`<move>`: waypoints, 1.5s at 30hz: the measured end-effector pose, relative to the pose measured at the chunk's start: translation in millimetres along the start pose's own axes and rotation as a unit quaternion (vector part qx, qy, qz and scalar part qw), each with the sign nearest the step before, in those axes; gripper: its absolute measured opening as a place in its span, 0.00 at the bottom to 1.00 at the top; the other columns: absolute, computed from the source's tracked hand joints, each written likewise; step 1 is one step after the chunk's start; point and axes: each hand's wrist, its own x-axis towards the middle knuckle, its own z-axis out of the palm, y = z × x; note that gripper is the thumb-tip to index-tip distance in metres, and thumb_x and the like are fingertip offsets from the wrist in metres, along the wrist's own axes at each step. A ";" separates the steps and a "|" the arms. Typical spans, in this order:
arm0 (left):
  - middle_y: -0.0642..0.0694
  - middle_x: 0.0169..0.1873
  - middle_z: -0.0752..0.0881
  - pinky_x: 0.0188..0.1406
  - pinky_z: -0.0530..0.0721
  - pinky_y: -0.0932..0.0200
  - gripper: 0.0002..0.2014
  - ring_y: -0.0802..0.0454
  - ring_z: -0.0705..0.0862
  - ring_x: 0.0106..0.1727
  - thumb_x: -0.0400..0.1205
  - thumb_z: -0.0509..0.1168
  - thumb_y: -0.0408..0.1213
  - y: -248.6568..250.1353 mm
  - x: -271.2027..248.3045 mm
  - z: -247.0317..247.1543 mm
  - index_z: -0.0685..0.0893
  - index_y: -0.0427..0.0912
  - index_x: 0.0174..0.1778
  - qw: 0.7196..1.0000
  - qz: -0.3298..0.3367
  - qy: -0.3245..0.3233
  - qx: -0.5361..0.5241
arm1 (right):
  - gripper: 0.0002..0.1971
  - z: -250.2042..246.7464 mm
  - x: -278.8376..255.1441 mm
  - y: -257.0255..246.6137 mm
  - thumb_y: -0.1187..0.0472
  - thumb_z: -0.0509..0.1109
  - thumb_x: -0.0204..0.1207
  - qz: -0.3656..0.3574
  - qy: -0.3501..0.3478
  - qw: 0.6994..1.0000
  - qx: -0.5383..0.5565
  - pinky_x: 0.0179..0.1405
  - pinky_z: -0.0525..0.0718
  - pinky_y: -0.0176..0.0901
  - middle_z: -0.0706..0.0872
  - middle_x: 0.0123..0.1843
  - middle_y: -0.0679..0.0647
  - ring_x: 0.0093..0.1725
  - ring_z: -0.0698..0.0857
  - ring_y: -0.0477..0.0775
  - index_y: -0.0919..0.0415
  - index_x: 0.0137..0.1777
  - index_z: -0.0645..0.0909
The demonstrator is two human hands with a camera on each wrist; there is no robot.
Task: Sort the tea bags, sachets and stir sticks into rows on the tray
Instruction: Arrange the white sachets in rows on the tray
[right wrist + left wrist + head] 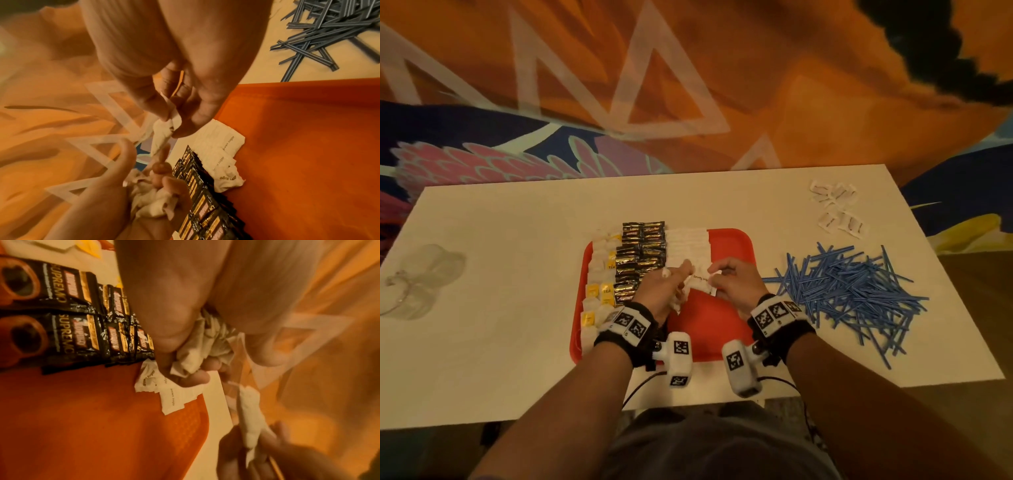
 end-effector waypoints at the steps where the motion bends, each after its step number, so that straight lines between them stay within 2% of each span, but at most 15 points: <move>1: 0.33 0.34 0.86 0.25 0.78 0.57 0.23 0.47 0.80 0.28 0.78 0.74 0.53 -1.4 2.7 2.1 0.90 0.33 0.51 0.996 0.016 0.016 0.084 | 0.14 -0.7 0.4 1.9 0.78 0.69 0.71 -0.004 0.002 1.000 -0.012 0.43 0.80 0.50 0.80 0.39 0.56 0.42 0.80 0.58 0.56 0.38 0.83; 2: 0.36 0.36 0.88 0.29 0.80 0.57 0.18 0.48 0.82 0.31 0.80 0.74 0.49 -2.6 5.8 3.2 0.91 0.35 0.51 0.980 0.039 0.045 0.189 | 0.14 -2.3 0.8 4.5 0.78 0.69 0.71 -0.006 0.007 1.000 -0.024 0.41 0.80 0.49 0.80 0.39 0.56 0.41 0.80 0.58 0.56 0.38 0.83; 5: 0.42 0.52 0.90 0.53 0.85 0.55 0.11 0.45 0.87 0.54 0.83 0.69 0.38 -8.6 18.6 5.8 0.90 0.38 0.58 0.884 0.095 0.105 0.445 | 0.15 -13.2 2.3 16.8 0.76 0.70 0.70 0.004 0.032 0.999 -0.039 0.45 0.85 0.55 0.83 0.42 0.57 0.43 0.83 0.61 0.54 0.37 0.85; 9: 0.37 0.59 0.84 0.59 0.84 0.51 0.11 0.41 0.84 0.58 0.83 0.67 0.34 -19.5 36.2 13.4 0.87 0.35 0.58 0.802 0.122 0.078 0.580 | 0.15 -32.5 0.1 32.5 0.76 0.70 0.68 0.030 0.053 0.997 -0.041 0.52 0.85 0.67 0.86 0.42 0.59 0.46 0.86 0.65 0.52 0.35 0.85; 12: 0.36 0.60 0.81 0.59 0.82 0.50 0.11 0.39 0.83 0.59 0.84 0.66 0.35 -23.6 47.1 21.1 0.83 0.36 0.61 0.776 0.122 0.066 0.615 | 0.15 -46.5 -1.8 39.9 0.76 0.70 0.68 0.033 0.064 0.997 -0.041 0.52 0.85 0.72 0.87 0.45 0.65 0.52 0.86 0.72 0.53 0.34 0.85; 16: 0.36 0.60 0.82 0.55 0.82 0.48 0.12 0.38 0.83 0.60 0.87 0.62 0.37 -24.4 57.8 28.4 0.78 0.37 0.64 0.766 0.090 0.062 0.634 | 0.18 -58.9 -2.3 44.6 0.77 0.69 0.67 0.040 0.078 0.996 -0.020 0.53 0.85 0.72 0.84 0.41 0.57 0.54 0.85 0.71 0.50 0.31 0.85; 20: 0.37 0.59 0.82 0.52 0.82 0.47 0.12 0.38 0.84 0.60 0.88 0.61 0.41 -22.0 60.3 34.2 0.76 0.39 0.64 0.756 0.084 0.056 0.647 | 0.17 -63.6 0.0 41.4 0.78 0.69 0.68 0.050 0.074 0.996 0.005 0.55 0.85 0.71 0.85 0.47 0.59 0.56 0.85 0.68 0.54 0.33 0.86; 24: 0.37 0.59 0.82 0.52 0.82 0.48 0.12 0.39 0.84 0.59 0.88 0.61 0.40 -17.5 57.4 33.3 0.75 0.40 0.65 0.760 0.086 0.060 0.642 | 0.18 -62.6 5.2 35.9 0.76 0.69 0.66 0.047 0.063 0.997 0.008 0.56 0.85 0.70 0.86 0.46 0.58 0.56 0.86 0.67 0.49 0.30 0.87; 28: 0.37 0.59 0.84 0.51 0.81 0.52 0.13 0.41 0.85 0.58 0.87 0.61 0.41 -6.3 51.1 26.9 0.83 0.36 0.60 0.785 0.080 0.057 0.611 | 0.14 -53.0 12.6 26.2 0.69 0.69 0.59 0.039 0.053 0.998 0.001 0.56 0.84 0.72 0.84 0.44 0.66 0.54 0.85 0.72 0.47 0.31 0.88; 34: 0.42 0.49 0.87 0.46 0.78 0.57 0.18 0.44 0.84 0.51 0.83 0.68 0.49 11.9 35.0 14.2 0.85 0.36 0.55 0.891 0.046 0.071 0.446 | 0.17 -37.3 21.3 4.3 0.80 0.66 0.70 0.027 0.020 0.999 0.029 0.32 0.77 0.43 0.80 0.35 0.58 0.33 0.79 0.53 0.57 0.36 0.87; 37: 0.42 0.39 0.88 0.36 0.85 0.55 0.06 0.48 0.86 0.36 0.80 0.71 0.35 18.8 23.5 9.1 0.82 0.41 0.39 0.956 0.054 0.077 0.279 | 0.15 -27.6 25.4 -3.0 0.79 0.66 0.72 0.021 0.004 0.999 0.032 0.23 0.73 0.33 0.80 0.34 0.53 0.29 0.76 0.45 0.59 0.40 0.85; 39: 0.38 0.43 0.89 0.23 0.83 0.54 0.08 0.50 0.84 0.28 0.80 0.69 0.23 22.8 16.1 7.6 0.78 0.39 0.41 0.992 0.028 0.066 0.101 | 0.15 -20.6 27.5 -7.3 0.81 0.65 0.73 0.012 -0.006 0.999 0.044 0.24 0.74 0.32 0.81 0.34 0.52 0.32 0.78 0.46 0.60 0.41 0.85; 41: 0.35 0.51 0.89 0.21 0.81 0.59 0.08 0.49 0.85 0.30 0.81 0.67 0.20 27.4 10.3 6.6 0.81 0.36 0.51 0.998 0.008 0.051 -0.041 | 0.16 -13.3 27.2 -12.8 0.82 0.64 0.73 0.006 -0.013 0.998 0.056 0.27 0.78 0.33 0.84 0.35 0.53 0.35 0.81 0.48 0.62 0.41 0.84; 43: 0.36 0.48 0.90 0.25 0.82 0.58 0.06 0.45 0.86 0.37 0.83 0.70 0.29 31.9 5.7 5.6 0.85 0.36 0.54 0.997 0.008 0.028 -0.069 | 0.16 -7.3 28.1 -16.8 0.83 0.63 0.73 0.004 -0.026 0.998 0.056 0.30 0.80 0.35 0.85 0.37 0.57 0.37 0.83 0.51 0.62 0.42 0.84; 45: 0.40 0.39 0.90 0.25 0.80 0.58 0.08 0.47 0.86 0.35 0.81 0.74 0.39 36.5 2.9 3.5 0.87 0.38 0.48 1.000 0.020 0.002 -0.019 | 0.16 -1.7 28.7 -20.6 0.82 0.64 0.72 -0.008 -0.038 0.998 0.047 0.38 0.82 0.41 0.85 0.41 0.62 0.40 0.84 0.55 0.61 0.42 0.84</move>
